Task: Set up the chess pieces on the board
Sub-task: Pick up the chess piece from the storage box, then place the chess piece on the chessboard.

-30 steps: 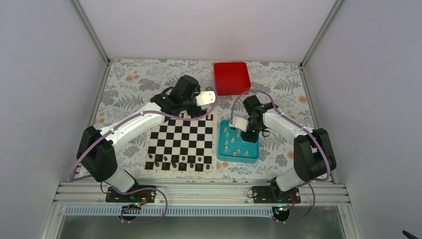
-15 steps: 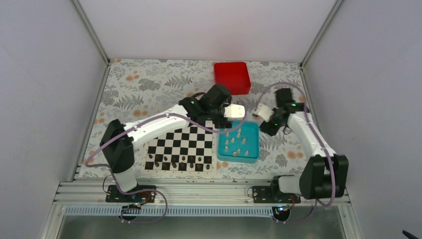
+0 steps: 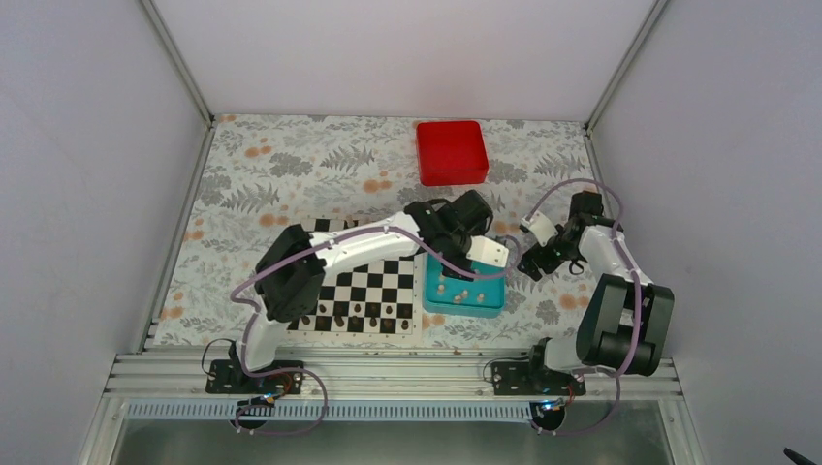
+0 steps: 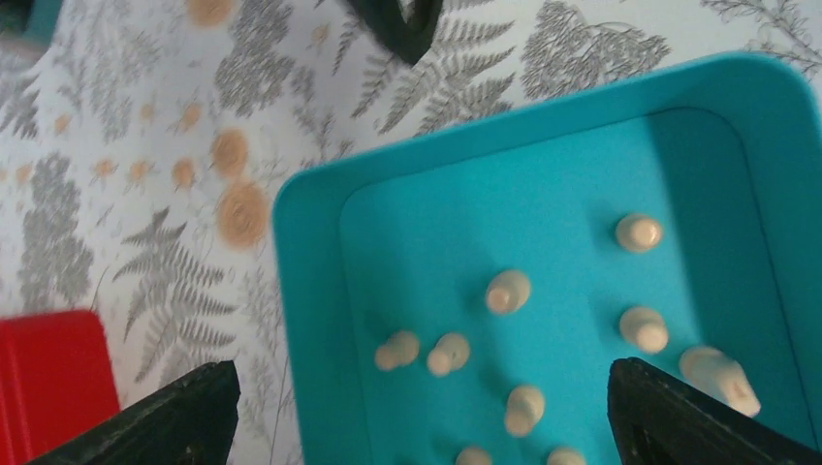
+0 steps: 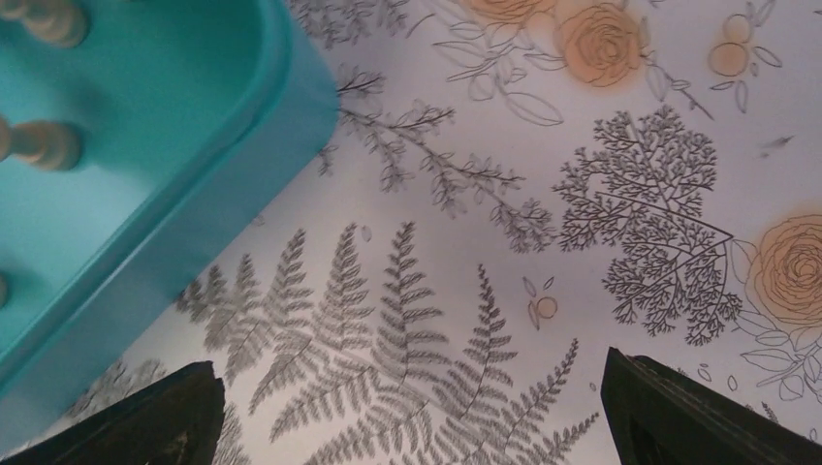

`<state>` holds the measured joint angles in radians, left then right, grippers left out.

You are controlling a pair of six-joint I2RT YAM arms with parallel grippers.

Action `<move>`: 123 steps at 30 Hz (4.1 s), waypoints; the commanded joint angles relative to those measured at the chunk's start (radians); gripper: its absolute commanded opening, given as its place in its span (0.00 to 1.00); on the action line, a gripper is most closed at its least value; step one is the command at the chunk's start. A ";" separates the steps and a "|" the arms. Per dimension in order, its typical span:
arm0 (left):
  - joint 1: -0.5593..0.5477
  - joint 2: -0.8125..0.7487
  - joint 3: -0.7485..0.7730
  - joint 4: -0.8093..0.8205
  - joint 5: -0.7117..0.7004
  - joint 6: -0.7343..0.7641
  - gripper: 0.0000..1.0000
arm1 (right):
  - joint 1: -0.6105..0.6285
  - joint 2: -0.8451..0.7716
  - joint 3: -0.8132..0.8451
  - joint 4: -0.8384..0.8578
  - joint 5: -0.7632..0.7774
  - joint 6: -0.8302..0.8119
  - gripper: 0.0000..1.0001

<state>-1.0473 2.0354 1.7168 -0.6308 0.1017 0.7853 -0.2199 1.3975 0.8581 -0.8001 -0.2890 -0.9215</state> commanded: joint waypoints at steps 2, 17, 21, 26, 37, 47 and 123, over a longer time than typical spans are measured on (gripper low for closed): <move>-0.053 0.081 0.112 -0.110 0.050 0.053 0.88 | -0.059 -0.015 -0.088 0.270 -0.099 0.114 1.00; -0.068 0.233 0.214 -0.196 0.002 0.092 0.72 | -0.118 -0.063 -0.177 0.470 -0.116 0.248 1.00; -0.068 0.266 0.240 -0.206 -0.002 0.091 0.71 | -0.118 -0.068 -0.179 0.468 -0.129 0.242 1.00; -0.068 0.283 0.246 -0.206 -0.015 0.095 0.68 | -0.118 -0.060 -0.167 0.436 -0.156 0.230 1.00; -0.066 0.319 0.272 -0.218 -0.016 0.100 0.39 | -0.118 -0.070 -0.165 0.416 -0.190 0.210 1.00; -0.065 0.345 0.299 -0.231 -0.031 0.108 0.18 | -0.118 -0.068 -0.170 0.409 -0.205 0.200 1.00; 0.798 -0.160 -0.515 0.090 0.150 0.098 0.04 | -0.118 0.034 -0.150 0.360 -0.204 0.177 1.00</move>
<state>-0.2562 1.8641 1.2072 -0.5659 0.2195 0.8959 -0.3290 1.4250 0.6956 -0.4419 -0.4675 -0.7322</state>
